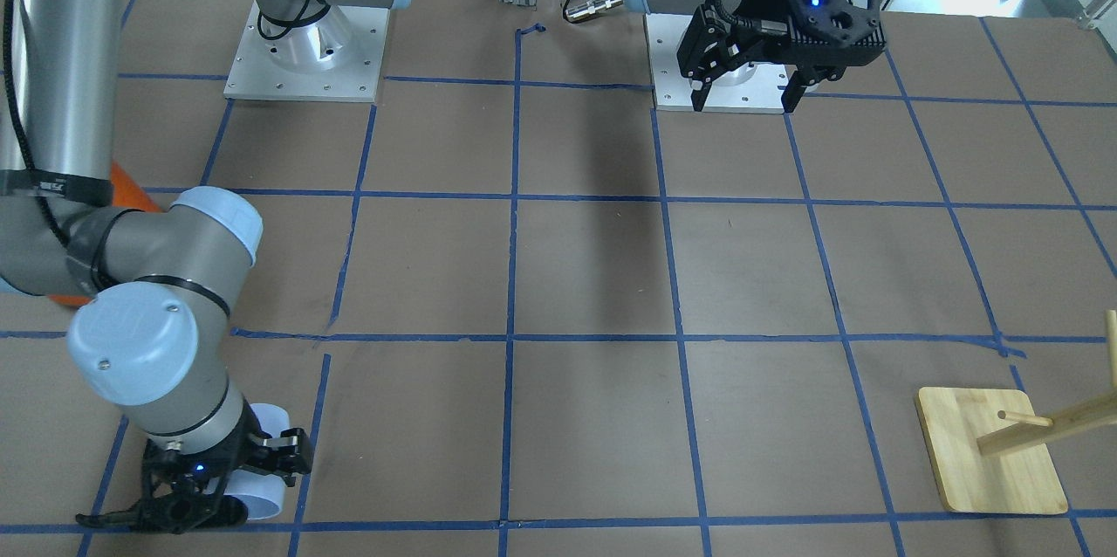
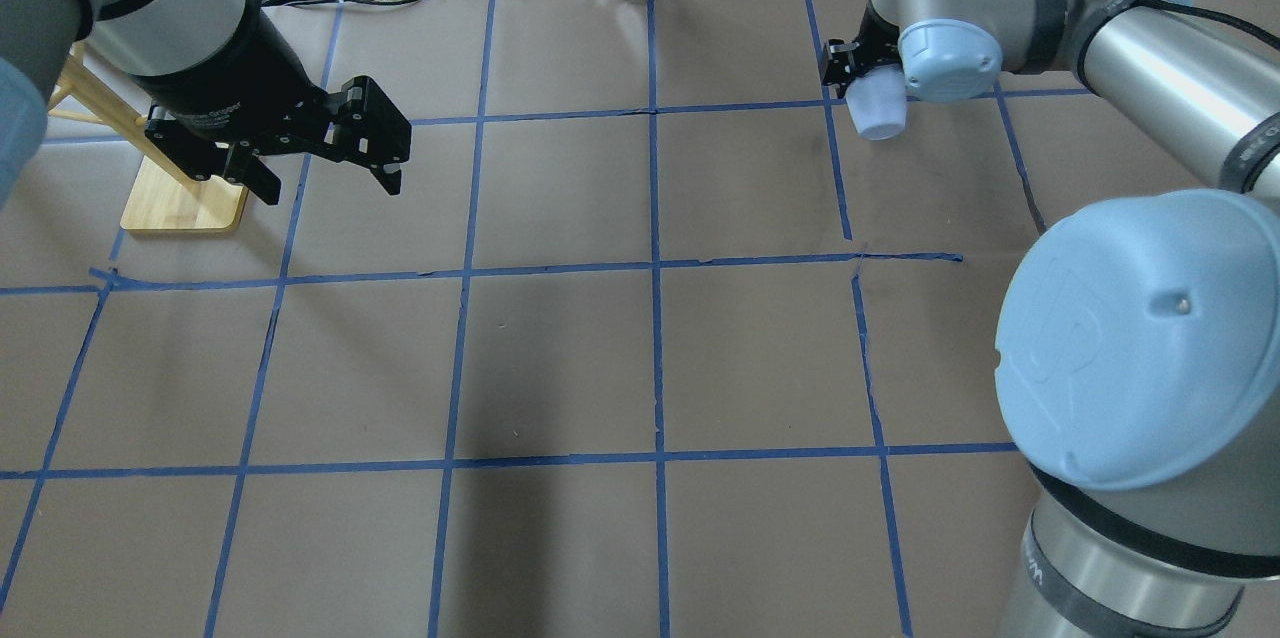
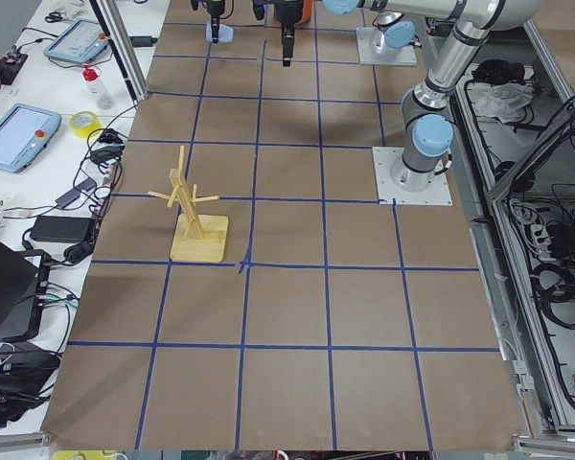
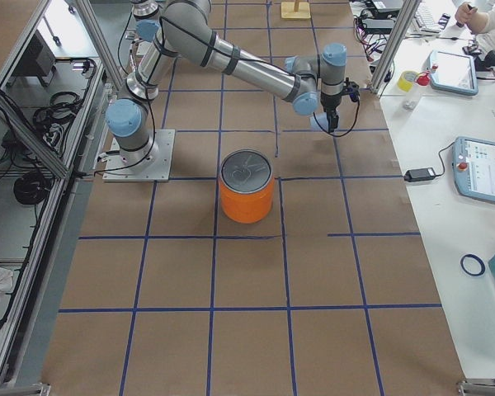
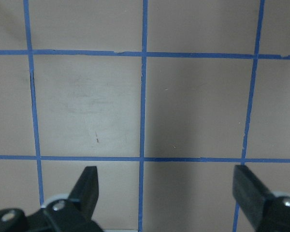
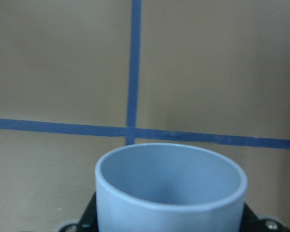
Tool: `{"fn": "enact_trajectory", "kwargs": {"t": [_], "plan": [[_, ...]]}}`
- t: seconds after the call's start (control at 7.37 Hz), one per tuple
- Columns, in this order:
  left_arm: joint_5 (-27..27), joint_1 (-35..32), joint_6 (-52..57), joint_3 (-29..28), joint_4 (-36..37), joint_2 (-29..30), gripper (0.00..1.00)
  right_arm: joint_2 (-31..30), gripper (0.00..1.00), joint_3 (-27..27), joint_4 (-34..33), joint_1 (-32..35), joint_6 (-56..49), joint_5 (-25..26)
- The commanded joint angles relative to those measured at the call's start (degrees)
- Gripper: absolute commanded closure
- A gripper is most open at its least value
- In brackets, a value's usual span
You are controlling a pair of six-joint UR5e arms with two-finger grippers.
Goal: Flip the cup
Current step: 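Lift the cup with the right gripper and carry it toward the left gripper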
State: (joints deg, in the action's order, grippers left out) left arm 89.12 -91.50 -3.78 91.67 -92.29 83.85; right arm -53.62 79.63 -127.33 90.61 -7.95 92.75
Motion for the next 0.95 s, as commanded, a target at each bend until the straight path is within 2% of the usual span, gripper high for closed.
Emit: {"fn": "enact_trajectory", "kwargs": {"t": [0.0, 0.14, 0.41, 0.68, 0.81], "plan": [[0.00, 0.00, 0.00, 0.00, 0.00, 0.00, 0.00, 0.01, 0.94, -0.53, -0.54, 7.27, -7.47, -0.46], [0.00, 0.00, 0.00, 0.00, -0.09, 0.00, 0.00, 0.18, 1.00, -0.44, -0.64, 10.34, -10.91, -0.64], [0.00, 0.00, 0.00, 0.00, -0.09, 0.00, 0.00, 0.36, 1.00, 0.18, -0.90, 16.58, -11.73, -0.55], [0.00, 0.00, 0.00, 0.09, 0.00, 0.00, 0.00, 0.80, 1.00, 0.70, -5.02, 23.53, -16.73, 0.24], [0.00, 0.00, 0.00, 0.00, 0.00, 0.00, 0.00, 2.19, 1.00, 0.79, -5.20, 24.51, -20.49, 0.32]]}}
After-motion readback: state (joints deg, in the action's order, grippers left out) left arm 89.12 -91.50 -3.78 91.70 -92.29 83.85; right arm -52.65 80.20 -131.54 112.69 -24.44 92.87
